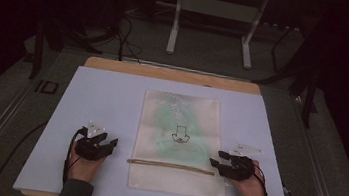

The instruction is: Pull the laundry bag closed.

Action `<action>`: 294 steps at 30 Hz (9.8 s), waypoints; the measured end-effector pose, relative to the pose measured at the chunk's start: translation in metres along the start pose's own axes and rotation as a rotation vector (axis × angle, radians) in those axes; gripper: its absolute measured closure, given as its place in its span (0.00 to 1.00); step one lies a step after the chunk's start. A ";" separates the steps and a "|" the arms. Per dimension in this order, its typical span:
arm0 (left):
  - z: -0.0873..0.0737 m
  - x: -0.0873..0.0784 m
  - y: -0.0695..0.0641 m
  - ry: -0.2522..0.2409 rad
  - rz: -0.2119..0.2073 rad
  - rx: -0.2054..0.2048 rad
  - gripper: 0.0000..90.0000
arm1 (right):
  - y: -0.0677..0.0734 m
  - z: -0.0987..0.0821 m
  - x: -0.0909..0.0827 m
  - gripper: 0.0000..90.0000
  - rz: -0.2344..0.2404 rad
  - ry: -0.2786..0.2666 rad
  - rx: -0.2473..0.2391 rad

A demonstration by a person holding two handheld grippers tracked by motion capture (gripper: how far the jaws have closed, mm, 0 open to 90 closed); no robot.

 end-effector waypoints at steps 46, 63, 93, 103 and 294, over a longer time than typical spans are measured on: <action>-0.001 0.003 -0.016 0.016 -0.100 0.066 0.59 | 0.076 0.045 0.021 0.71 0.167 0.147 -0.327; -0.001 0.003 -0.017 0.015 -0.103 0.066 0.58 | 0.102 0.066 0.034 0.73 0.236 0.172 -0.410; -0.001 0.002 -0.015 0.012 -0.109 0.055 0.58 | 0.140 0.092 0.060 0.62 0.312 0.221 -0.503; 0.000 0.001 -0.014 0.010 -0.109 0.048 0.58 | 0.147 0.098 0.066 0.64 0.325 0.229 -0.526; -0.032 -0.016 -0.092 0.099 -0.408 0.345 0.99 | 0.190 0.101 0.119 0.91 0.462 0.369 -0.516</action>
Point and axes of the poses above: each handheld gripper's, and its own axes: x roughly forward along the jaws, z roughly out of its top, y roughly to its left, the point moved 9 cm from there along x, roughly forward along the jaws, and after that the axes turned 3 degrees about y, right-handed, at the moved point
